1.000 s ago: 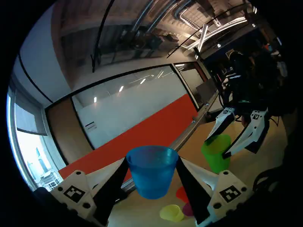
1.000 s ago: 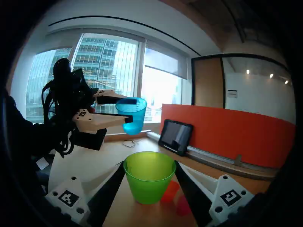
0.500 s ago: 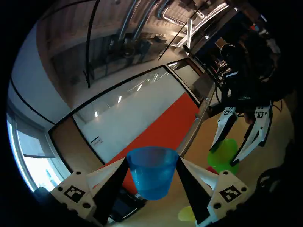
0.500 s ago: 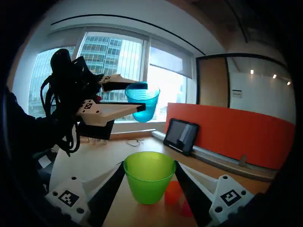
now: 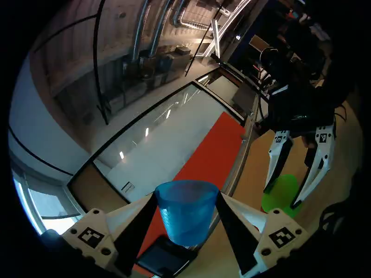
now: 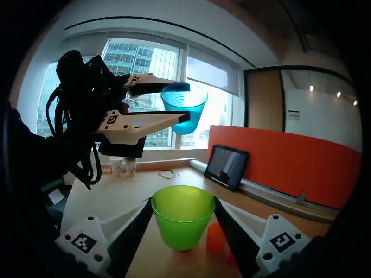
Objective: Pour water
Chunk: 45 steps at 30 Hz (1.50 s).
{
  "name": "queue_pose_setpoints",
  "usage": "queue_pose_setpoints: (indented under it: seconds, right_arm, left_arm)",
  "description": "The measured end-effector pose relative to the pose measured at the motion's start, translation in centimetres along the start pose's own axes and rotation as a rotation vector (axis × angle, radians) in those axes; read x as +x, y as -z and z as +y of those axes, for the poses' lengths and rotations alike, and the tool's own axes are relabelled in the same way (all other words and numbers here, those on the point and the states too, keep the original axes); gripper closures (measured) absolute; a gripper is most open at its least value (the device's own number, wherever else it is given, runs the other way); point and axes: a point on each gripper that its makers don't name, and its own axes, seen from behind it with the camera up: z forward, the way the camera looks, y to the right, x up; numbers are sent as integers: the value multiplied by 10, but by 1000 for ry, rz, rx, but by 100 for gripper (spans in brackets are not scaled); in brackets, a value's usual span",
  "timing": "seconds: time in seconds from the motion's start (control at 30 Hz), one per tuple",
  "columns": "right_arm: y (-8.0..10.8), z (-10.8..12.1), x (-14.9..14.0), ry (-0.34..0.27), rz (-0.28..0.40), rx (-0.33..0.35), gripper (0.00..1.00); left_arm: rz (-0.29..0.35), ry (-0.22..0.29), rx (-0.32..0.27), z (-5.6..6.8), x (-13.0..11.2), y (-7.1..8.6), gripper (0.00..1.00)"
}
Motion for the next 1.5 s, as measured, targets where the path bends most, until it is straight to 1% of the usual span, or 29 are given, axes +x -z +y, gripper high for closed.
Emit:
queue_pose_setpoints:
  seconds: [0.2,0.4,0.87,1.0,1.5]
  right_arm:
    - [-3,-5,-1,1,0,12,5]
    - [-6,-9,-2,-1,0,19,5]
    - [-10,-12,-1,-6,6,23,5]
    - [-11,-12,-1,-7,7,23,6]
    - [-9,-9,0,-5,6,18,6]
  left_arm:
    - [7,-42,2,-3,8,-4,12]
    - [11,-92,-2,-3,15,-7,12]
    - [13,-185,-26,7,25,-12,13]
    - [16,-204,-25,7,27,-12,13]
    - [16,-247,-23,8,28,-12,13]
